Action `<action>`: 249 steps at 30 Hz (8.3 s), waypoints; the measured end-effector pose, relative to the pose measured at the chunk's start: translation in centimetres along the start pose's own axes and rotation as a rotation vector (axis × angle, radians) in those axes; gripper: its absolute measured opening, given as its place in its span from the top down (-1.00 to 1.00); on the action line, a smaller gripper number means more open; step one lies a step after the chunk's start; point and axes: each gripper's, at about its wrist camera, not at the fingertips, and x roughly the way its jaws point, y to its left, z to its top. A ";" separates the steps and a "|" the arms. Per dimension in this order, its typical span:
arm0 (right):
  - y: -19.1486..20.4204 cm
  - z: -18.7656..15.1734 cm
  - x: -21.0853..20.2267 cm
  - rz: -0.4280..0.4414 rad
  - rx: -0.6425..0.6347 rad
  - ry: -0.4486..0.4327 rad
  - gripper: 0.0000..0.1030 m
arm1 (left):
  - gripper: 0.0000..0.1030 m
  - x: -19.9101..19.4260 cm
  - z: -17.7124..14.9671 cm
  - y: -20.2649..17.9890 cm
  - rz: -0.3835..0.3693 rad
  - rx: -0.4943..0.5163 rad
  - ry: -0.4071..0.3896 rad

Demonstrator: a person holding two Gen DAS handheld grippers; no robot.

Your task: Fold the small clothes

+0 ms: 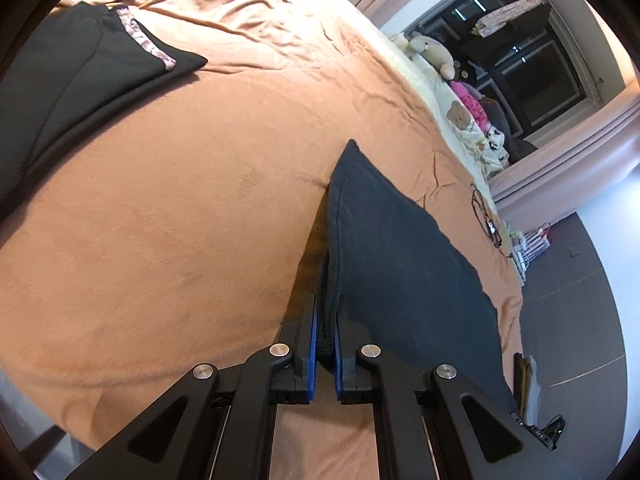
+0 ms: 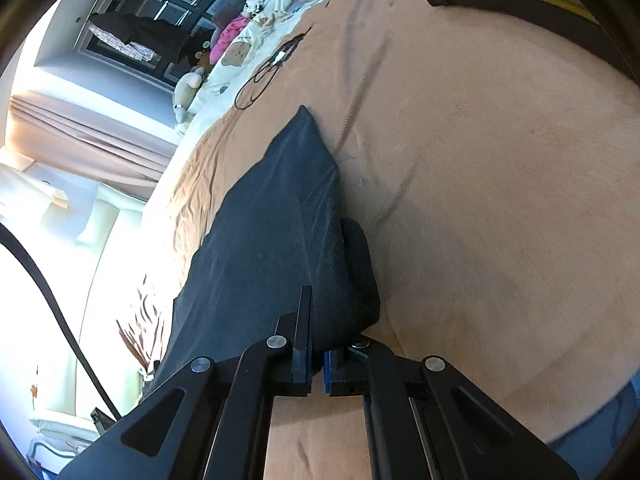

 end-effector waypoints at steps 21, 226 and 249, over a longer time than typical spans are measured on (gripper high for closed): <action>-0.3 -3.0 -3.5 -0.070 -0.052 0.055 1.00 | 0.88 -5.1 -5.0 4.0 -0.045 -0.001 0.033; 0.7 1.8 -2.3 -0.046 -0.196 0.086 -0.04 | 0.79 12.2 -21.4 -30.3 -0.497 0.296 0.632; 7.2 2.2 -3.0 -0.152 -0.605 0.212 -0.24 | -0.38 8.2 -15.8 -18.6 -0.297 0.280 0.475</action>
